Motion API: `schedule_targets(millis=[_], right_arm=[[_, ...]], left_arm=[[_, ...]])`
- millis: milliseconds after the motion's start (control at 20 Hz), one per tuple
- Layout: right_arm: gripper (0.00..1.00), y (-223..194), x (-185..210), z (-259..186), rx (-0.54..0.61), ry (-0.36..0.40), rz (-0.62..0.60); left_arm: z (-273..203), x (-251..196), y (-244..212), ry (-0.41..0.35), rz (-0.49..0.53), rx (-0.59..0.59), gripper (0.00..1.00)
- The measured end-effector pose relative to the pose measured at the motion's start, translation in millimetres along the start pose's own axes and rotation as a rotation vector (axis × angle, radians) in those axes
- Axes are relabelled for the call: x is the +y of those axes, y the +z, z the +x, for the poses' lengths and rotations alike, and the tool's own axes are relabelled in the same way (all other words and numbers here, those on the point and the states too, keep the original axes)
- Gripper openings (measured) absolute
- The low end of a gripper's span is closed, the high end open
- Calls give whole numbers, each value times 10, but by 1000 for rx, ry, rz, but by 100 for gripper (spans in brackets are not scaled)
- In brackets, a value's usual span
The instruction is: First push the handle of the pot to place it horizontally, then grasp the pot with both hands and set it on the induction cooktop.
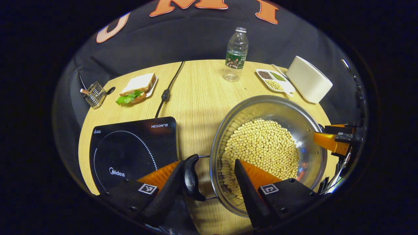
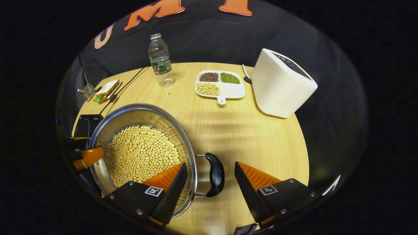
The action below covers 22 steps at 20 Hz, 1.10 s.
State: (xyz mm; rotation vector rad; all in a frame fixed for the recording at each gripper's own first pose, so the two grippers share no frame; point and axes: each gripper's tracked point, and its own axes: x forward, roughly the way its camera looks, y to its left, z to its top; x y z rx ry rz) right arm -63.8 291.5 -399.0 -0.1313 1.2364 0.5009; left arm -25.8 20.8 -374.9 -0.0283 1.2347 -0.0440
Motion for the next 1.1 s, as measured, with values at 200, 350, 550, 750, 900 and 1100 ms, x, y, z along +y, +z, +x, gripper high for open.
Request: schedule_targets(millis=[200,350,550,750,900,1100], right_arm=[[83,-75,-41,76,28,-9,0],[70,-120,-93,123,50,-17,18],[69,-149,-119,143,63,3,61],[70,-170,-108,169,68,10,73],[69,-182,-90,172,80,27,98],[61,-246,-74,133,118,49,123]], left_arm=[[130,-76,-37,-2,-5,30,98],[209,-11,-37,28,-30,36,92],[263,-1,-23,-1,-70,21,80],[231,-24,-10,-16,-81,12,74],[226,-18,11,-27,-91,11,71],[180,-24,-21,-8,-79,18,67]])
